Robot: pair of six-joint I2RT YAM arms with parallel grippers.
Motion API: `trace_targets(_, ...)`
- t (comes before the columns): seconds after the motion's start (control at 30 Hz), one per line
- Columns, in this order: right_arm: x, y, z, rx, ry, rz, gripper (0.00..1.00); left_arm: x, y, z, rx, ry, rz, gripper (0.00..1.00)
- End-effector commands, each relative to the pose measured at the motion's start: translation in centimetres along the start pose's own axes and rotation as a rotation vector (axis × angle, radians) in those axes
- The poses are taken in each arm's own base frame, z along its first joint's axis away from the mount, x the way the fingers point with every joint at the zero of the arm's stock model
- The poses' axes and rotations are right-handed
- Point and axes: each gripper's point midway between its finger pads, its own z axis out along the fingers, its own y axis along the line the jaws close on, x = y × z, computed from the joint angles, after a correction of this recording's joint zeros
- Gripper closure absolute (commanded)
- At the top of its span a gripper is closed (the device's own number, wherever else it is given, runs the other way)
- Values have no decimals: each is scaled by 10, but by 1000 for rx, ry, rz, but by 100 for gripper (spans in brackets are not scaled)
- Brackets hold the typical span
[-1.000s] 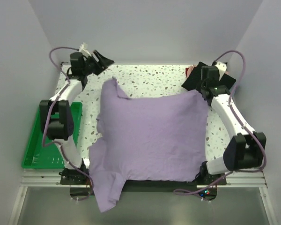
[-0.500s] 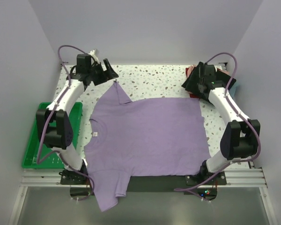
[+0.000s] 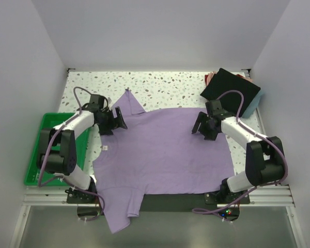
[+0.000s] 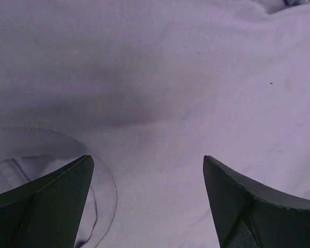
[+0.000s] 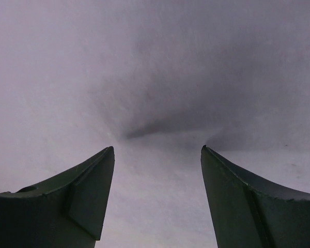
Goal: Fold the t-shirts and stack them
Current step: Fold the tshirt
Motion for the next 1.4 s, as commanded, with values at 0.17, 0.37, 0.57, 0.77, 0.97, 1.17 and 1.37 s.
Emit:
trace_targets(0.17,7,0,18,-6,22,66,30,-5,4,34,25,28,8,9)
trace_targets(0.37,6,-2,32,24,60,75,30,-22,20,53,-63,30,32,9)
trace_targets(0.57,-6,0,46,40,88,103,31,-49,21,69,-103,18,40,9)
trace_targets(0.77,-42,3,58,45,80,149,31,-93,9,91,-83,-20,104,9)
trace_targets(0.97,-71,7,66,56,81,150,32,-144,-16,107,-24,-97,152,9)
trace_targets(1.17,-108,19,67,46,49,120,32,-180,-48,109,46,-152,195,9)
trace_targets(1.37,-118,37,57,-30,48,70,32,-203,-93,75,111,-244,256,7)
